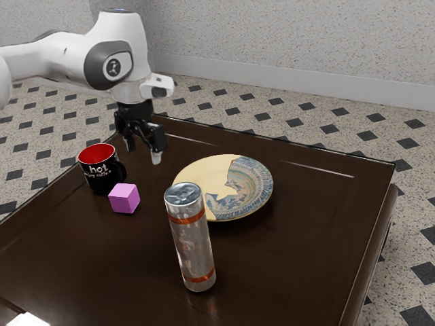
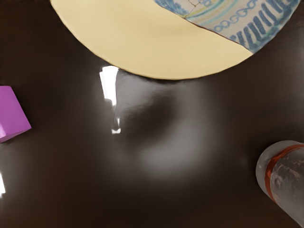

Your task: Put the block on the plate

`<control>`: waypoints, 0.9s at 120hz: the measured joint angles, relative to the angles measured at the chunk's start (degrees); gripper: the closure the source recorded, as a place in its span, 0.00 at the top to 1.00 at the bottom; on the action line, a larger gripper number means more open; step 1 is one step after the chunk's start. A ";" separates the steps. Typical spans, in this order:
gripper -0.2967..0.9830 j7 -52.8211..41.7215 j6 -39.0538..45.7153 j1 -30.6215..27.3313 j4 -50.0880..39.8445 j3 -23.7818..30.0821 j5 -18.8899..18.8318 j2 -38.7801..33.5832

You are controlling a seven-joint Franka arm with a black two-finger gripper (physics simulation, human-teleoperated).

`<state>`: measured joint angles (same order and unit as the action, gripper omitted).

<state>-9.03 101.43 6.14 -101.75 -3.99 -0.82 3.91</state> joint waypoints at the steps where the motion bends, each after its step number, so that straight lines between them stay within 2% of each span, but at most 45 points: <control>1: 0.77 -0.05 0.13 -0.03 0.01 0.00 0.00 -0.04; 17: 0.77 -0.72 1.97 -0.87 -0.29 0.02 -0.05 0.83; 28: 0.77 -1.08 4.15 -4.19 -1.02 0.02 -0.05 3.32; 44: 0.77 -1.45 10.41 -9.70 -4.11 -0.09 -0.06 7.68; 70: 0.77 0.07 21.22 -15.11 -5.01 -0.49 0.17 14.15; 86: 0.77 2.83 25.40 -15.35 -4.36 -2.03 2.69 17.94; 108: 0.77 7.90 28.10 -13.29 -3.74 -4.47 4.04 20.13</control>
<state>-1.13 129.53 -7.15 -105.49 -8.45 3.22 24.04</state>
